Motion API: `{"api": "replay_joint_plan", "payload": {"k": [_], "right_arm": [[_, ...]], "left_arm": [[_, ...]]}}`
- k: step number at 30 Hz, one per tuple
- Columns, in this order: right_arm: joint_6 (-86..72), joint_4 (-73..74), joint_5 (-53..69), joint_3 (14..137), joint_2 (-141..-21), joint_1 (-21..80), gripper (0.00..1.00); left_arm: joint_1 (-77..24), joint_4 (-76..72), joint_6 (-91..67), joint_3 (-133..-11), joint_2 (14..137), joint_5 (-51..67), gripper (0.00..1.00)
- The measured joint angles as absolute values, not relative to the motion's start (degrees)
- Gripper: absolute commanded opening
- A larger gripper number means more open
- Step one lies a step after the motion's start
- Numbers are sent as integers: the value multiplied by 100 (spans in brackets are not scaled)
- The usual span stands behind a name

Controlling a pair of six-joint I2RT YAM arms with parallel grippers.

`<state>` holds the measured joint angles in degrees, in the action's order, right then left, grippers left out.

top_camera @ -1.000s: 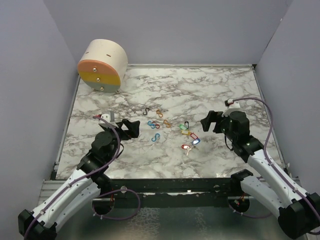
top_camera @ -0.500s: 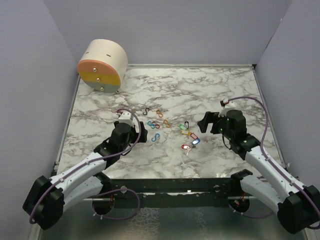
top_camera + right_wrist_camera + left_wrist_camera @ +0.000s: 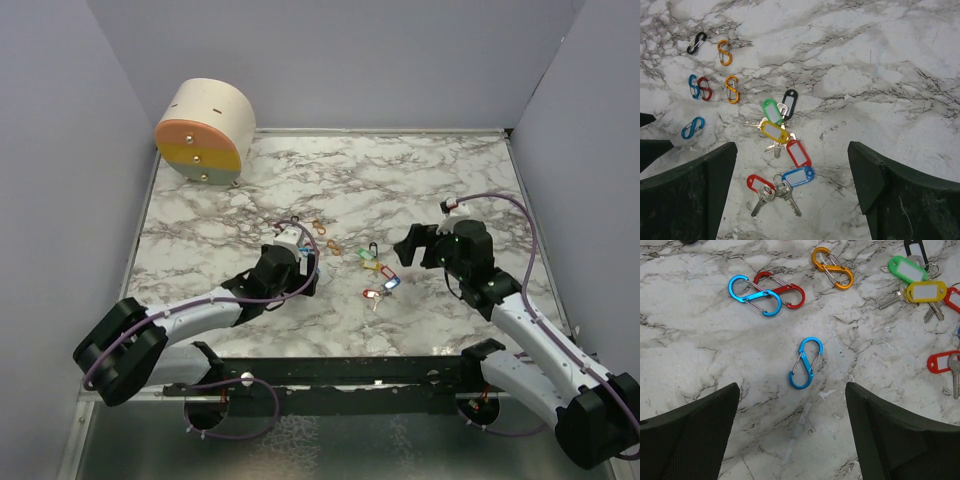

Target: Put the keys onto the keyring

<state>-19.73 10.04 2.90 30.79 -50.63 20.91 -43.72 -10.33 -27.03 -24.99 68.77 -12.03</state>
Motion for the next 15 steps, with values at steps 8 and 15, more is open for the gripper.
{"api": "replay_joint_plan", "payload": {"k": [8, 15], "right_arm": [[-1968, 1004, 311, 3079, -4998, 2091, 94], [-1968, 1000, 373, 3079, -5052, 2091, 94]], "left_arm": [[-4451, -1155, -2508, -2805, 7526, -1437, 84], [-4510, -1157, -2405, -3063, 7983, -1612, 81]]}}
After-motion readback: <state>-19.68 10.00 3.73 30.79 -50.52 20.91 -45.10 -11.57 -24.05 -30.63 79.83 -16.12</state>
